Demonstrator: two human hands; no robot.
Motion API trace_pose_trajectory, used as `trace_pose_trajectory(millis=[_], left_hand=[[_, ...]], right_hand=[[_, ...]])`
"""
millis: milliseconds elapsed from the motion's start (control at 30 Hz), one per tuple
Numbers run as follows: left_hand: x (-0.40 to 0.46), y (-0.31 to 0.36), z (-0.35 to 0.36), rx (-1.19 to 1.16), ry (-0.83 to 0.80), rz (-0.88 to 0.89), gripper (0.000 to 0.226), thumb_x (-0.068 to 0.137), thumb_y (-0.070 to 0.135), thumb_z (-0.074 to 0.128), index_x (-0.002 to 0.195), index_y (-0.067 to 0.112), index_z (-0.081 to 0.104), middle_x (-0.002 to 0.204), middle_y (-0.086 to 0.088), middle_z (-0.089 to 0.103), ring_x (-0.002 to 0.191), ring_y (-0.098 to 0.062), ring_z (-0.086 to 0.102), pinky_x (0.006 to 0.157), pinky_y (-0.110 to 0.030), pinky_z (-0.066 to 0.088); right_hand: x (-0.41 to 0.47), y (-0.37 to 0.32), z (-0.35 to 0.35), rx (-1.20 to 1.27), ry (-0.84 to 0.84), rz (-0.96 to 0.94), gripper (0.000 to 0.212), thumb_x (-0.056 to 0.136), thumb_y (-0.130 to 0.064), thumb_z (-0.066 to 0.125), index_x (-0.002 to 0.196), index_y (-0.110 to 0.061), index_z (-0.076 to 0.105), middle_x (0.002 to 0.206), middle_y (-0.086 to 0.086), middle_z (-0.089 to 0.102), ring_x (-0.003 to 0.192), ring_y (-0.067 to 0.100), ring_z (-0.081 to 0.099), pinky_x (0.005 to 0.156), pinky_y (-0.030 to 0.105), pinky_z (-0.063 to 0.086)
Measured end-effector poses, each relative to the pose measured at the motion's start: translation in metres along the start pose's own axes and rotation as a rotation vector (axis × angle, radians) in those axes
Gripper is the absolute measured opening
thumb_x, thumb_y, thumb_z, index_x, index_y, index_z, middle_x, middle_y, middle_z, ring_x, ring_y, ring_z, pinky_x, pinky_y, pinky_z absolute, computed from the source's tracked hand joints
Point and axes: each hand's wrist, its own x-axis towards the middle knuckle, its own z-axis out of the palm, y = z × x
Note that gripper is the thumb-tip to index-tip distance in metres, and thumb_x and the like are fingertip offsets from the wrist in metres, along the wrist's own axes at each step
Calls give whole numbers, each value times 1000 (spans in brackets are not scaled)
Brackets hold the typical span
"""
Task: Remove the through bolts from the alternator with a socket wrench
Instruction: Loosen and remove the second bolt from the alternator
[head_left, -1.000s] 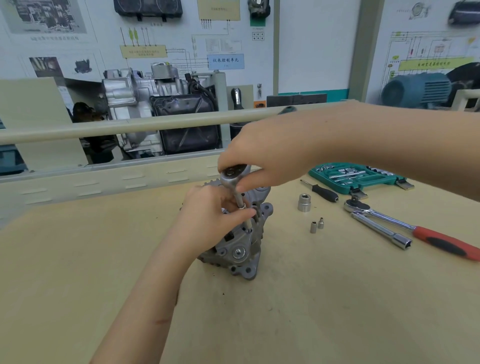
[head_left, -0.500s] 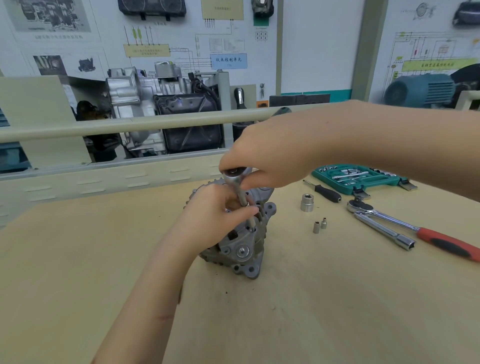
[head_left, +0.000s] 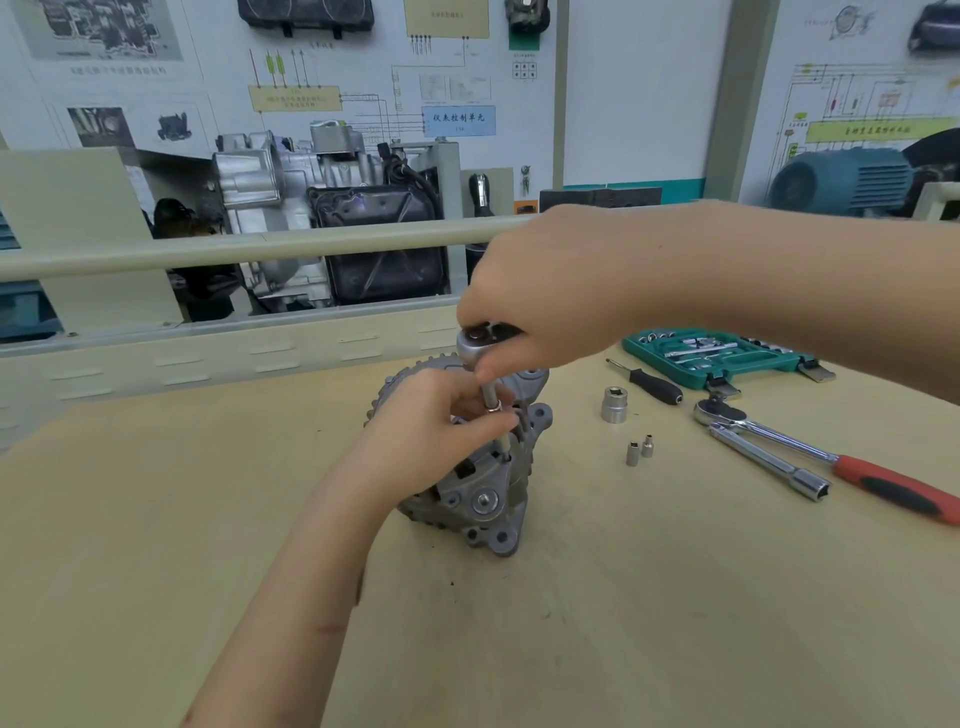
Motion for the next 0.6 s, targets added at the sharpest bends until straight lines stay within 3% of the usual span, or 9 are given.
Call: trace_pose_trajectory(millis=[33, 100, 167, 267, 333, 433, 500, 533, 600], left_hand=[[0, 0, 0, 4, -4, 0, 8, 81, 26, 65, 89, 28, 65, 92, 9, 70, 83, 13, 58, 71, -3, 43], [1, 1, 1, 25, 27, 13, 8, 80, 27, 65, 87, 23, 67, 87, 7, 71, 80, 11, 59, 71, -8, 44], [1, 3, 5, 72, 84, 30, 16, 79, 29, 66, 84, 14, 68, 82, 1, 71, 77, 0, 63, 71, -19, 49], [3, 5, 9, 179, 152, 25, 33, 78, 37, 65, 86, 5, 67, 77, -7, 71, 76, -18, 65, 75, -39, 51], [3, 5, 10, 168, 163, 29, 33, 77, 37, 66, 85, 5, 67, 78, -7, 71, 76, -19, 65, 75, -41, 51], [3, 3, 7, 108, 136, 24, 27, 78, 31, 67, 84, 5, 67, 75, -3, 70, 72, -12, 63, 72, -29, 50], [2, 3, 5, 48, 100, 13, 20, 79, 26, 67, 84, 7, 68, 74, 3, 70, 71, -4, 62, 68, -20, 48], [1, 3, 3, 25, 76, 7, 16, 79, 24, 67, 87, 11, 69, 74, 8, 69, 73, 1, 62, 68, -16, 47], [0, 3, 2, 12, 55, -2, 12, 79, 24, 66, 88, 17, 69, 75, 15, 67, 75, 7, 61, 69, -12, 49]], right_hand=[[1, 0, 0, -6, -9, -4, 35, 85, -47, 45, 103, -20, 60, 68, -6, 49, 47, 5, 27, 39, 18, 31], [2, 1, 1, -13, -20, -7, 37, 83, -47, 45, 103, -19, 60, 76, -2, 55, 49, 5, 28, 41, 16, 22], [0, 2, 0, -21, -12, 3, 37, 83, -47, 45, 102, -18, 60, 65, -6, 44, 47, 5, 27, 40, 17, 31], [-3, 4, -1, -10, -13, -10, 31, 87, -46, 44, 88, -18, 57, 61, -6, 41, 46, 6, 26, 50, 4, 37], [-5, 3, 0, 5, -3, -7, 29, 87, -48, 45, 72, -23, 48, 59, -5, 41, 45, 6, 25, 47, 2, 35], [-7, 1, 0, 31, 20, 37, 33, 86, -47, 48, 90, -16, 59, 56, -7, 32, 45, 6, 23, 56, -14, 11], [-6, 1, 1, 7, 12, 32, 33, 87, -45, 47, 97, -16, 59, 57, -8, 33, 45, 6, 25, 55, -4, 31], [-5, 1, 0, -2, 11, 24, 32, 87, -44, 46, 98, -17, 59, 58, -8, 33, 45, 6, 25, 45, 12, 38], [-5, 2, 0, 10, -12, 4, 33, 87, -43, 45, 102, -17, 59, 60, -8, 33, 47, 6, 26, 39, 20, 29]])
